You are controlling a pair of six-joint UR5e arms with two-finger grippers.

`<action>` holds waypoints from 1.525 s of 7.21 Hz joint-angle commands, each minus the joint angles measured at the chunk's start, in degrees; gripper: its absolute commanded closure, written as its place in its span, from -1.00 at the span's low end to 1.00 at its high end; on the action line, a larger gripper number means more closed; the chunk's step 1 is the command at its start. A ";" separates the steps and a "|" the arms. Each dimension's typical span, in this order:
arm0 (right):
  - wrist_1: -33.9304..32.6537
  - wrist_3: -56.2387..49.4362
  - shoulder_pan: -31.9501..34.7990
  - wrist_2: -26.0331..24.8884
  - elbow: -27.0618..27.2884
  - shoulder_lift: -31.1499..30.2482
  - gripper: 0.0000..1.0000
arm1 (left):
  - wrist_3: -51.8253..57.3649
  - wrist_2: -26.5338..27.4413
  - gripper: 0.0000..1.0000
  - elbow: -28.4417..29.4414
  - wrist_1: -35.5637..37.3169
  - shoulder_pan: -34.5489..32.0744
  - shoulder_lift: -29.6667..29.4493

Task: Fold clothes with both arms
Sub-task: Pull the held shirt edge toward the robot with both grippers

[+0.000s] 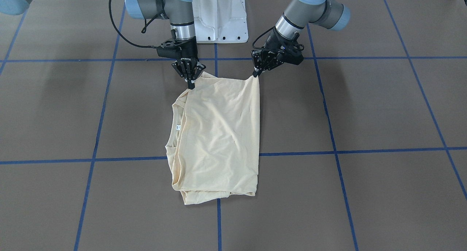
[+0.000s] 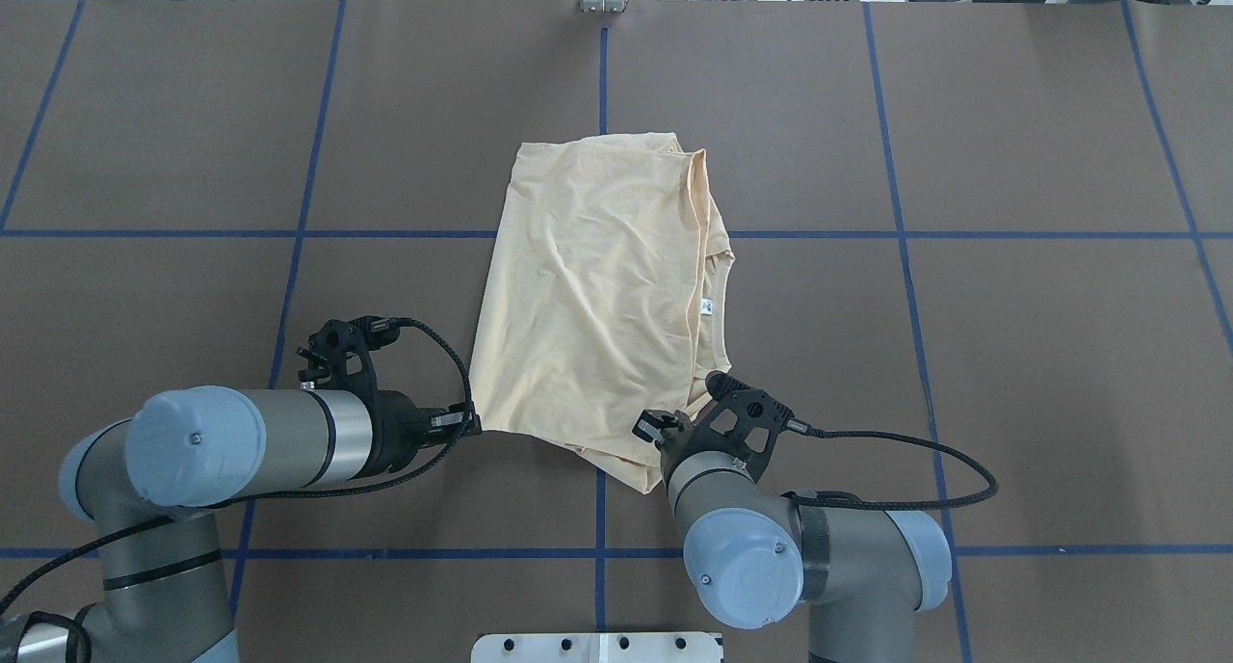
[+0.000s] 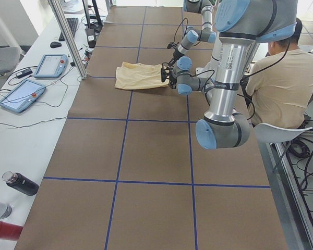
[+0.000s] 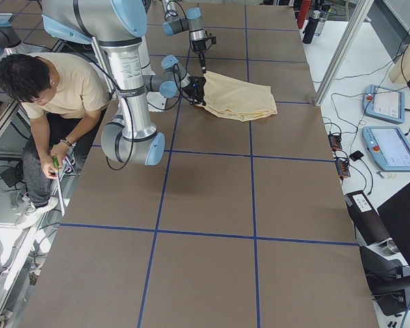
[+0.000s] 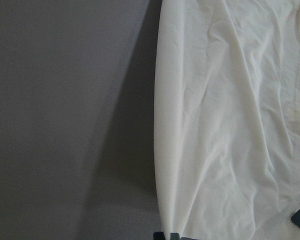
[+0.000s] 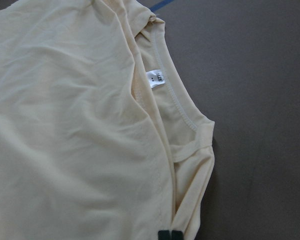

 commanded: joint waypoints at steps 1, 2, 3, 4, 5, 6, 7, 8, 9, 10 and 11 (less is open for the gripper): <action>-0.14 -3.10 0.01 1.64 7.86 -3.80 1.00 | -0.26 0.02 1.00 -4.57 0.00 0.74 0.71; -0.57 -3.19 -1.04 2.34 11.55 -5.56 1.00 | -0.43 0.19 1.00 -8.25 1.39 3.19 2.10; -0.58 -3.28 -2.79 2.44 15.24 -7.75 1.00 | -1.39 0.28 1.00 -12.98 3.06 5.30 4.12; -0.66 -3.28 -4.98 2.44 20.32 -10.91 1.00 | -4.79 0.46 1.00 -17.38 4.73 7.67 5.62; -0.66 -3.28 -5.61 2.44 23.16 -12.24 1.00 | -4.92 0.28 1.00 -20.12 8.14 7.87 5.46; -0.66 -3.19 -5.97 2.09 22.67 -11.65 1.00 | -4.83 -0.15 1.00 -21.02 9.65 7.87 4.67; -0.66 -3.28 -5.45 2.26 21.96 -11.29 1.00 | -4.48 -0.24 1.00 -20.77 10.45 7.26 4.23; -0.75 -3.97 -2.48 2.35 18.30 -8.16 1.00 | -2.91 -0.16 1.00 -20.24 13.25 5.51 3.18; -0.84 -4.94 0.59 2.52 13.13 -3.51 1.00 | -0.46 -0.16 1.00 -19.98 17.10 2.80 1.43; -0.84 -5.90 3.15 3.83 9.86 -1.47 1.00 | 0.61 -0.16 1.00 -17.71 19.49 0.42 -0.41; -0.75 -7.31 5.35 4.54 8.61 -0.75 1.00 | 0.62 0.10 1.00 -12.90 19.60 -1.25 -3.04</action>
